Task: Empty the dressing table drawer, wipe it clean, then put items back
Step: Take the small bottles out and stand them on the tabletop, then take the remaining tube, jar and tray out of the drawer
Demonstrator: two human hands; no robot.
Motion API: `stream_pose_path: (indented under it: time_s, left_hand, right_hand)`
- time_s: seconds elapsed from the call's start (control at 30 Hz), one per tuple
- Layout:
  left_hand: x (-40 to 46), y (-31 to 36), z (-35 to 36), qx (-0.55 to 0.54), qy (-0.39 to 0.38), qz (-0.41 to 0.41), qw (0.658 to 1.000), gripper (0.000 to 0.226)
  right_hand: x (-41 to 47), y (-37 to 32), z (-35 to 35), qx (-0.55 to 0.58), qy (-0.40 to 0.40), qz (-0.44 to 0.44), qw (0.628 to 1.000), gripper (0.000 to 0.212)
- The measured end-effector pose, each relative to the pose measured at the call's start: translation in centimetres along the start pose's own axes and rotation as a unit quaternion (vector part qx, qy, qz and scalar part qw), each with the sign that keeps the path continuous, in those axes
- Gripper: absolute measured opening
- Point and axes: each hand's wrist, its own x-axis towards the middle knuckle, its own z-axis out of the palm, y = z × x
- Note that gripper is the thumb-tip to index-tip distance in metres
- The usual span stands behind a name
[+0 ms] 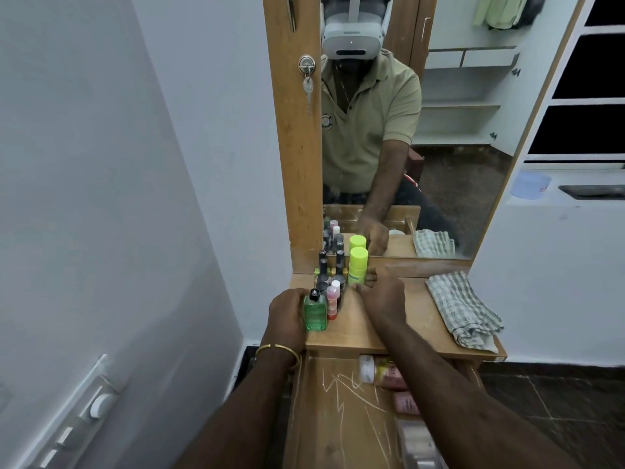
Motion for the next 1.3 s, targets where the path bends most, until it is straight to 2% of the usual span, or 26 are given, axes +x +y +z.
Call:
stream_pose_path:
  time_s: [0.17, 0.27, 0.33, 0.47, 0.57, 0.73, 0.77, 0.83, 0.9, 1.0, 1.3]
  left_hand:
    - [-0.1, 0.3, -0.3, -0.002, -0.001, 0.002, 1.000, 0.019]
    - [-0.1, 0.5, -0.6, 0.005, -0.006, 0.005, 1.000, 0.026]
    - [-0.2, 0.7, -0.6, 0.015, -0.007, 0.009, 1.000, 0.021]
    - [-0.4, 1.1, -0.7, 0.017, -0.006, 0.017, 1.000, 0.018]
    - [-0.5, 0.9, -0.6, 0.018, -0.001, 0.019, 1.000, 0.009]
    - [-0.4, 0.5, -0.4, 0.033, -0.008, 0.010, 0.999, 0.010]
    - [-0.4, 0.5, -0.3, 0.036, -0.009, 0.009, 0.999, 0.010]
    - [-0.4, 0.6, -0.4, 0.040, -0.010, 0.003, 0.999, 0.009]
    - [-0.5, 0.7, -0.4, 0.043, -0.011, 0.003, 0.999, 0.009]
    - [-0.5, 0.7, -0.3, 0.047, -0.014, 0.000, 0.999, 0.008]
    - [-0.6, 1.0, -0.5, 0.045, -0.018, -0.009, 0.999, 0.010]
  right_hand:
    - [0.2, -0.2, -0.6, -0.013, -0.018, -0.004, 1.000, 0.029]
    - [-0.4, -0.3, -1.6, 0.012, -0.041, 0.005, 0.999, 0.033]
    - [-1.4, -0.3, -2.8, 0.041, -0.060, 0.010, 0.997, 0.038]
    - [-4.2, -0.5, -6.6, 0.105, -0.119, -0.006, 0.987, 0.033]
    - [-6.4, 0.0, -9.7, 0.118, -0.191, -0.013, 0.974, 0.028]
    - [-9.1, 3.0, -12.7, -0.033, -0.308, -0.025, 0.951, 0.020]
    - [-9.4, 3.9, -12.8, -0.108, -0.307, -0.042, 0.945, 0.019]
    - [-9.4, 5.8, -13.0, -0.285, -0.293, -0.098, 0.908, 0.022]
    - [-9.4, 7.2, -13.1, -0.387, -0.279, -0.132, 0.869, 0.025]
    - [-9.6, 8.3, -13.1, -0.445, -0.278, -0.160, 0.836, 0.023]
    - [-10.1, 9.6, -12.4, -0.494, -0.284, -0.186, 0.800, 0.026]
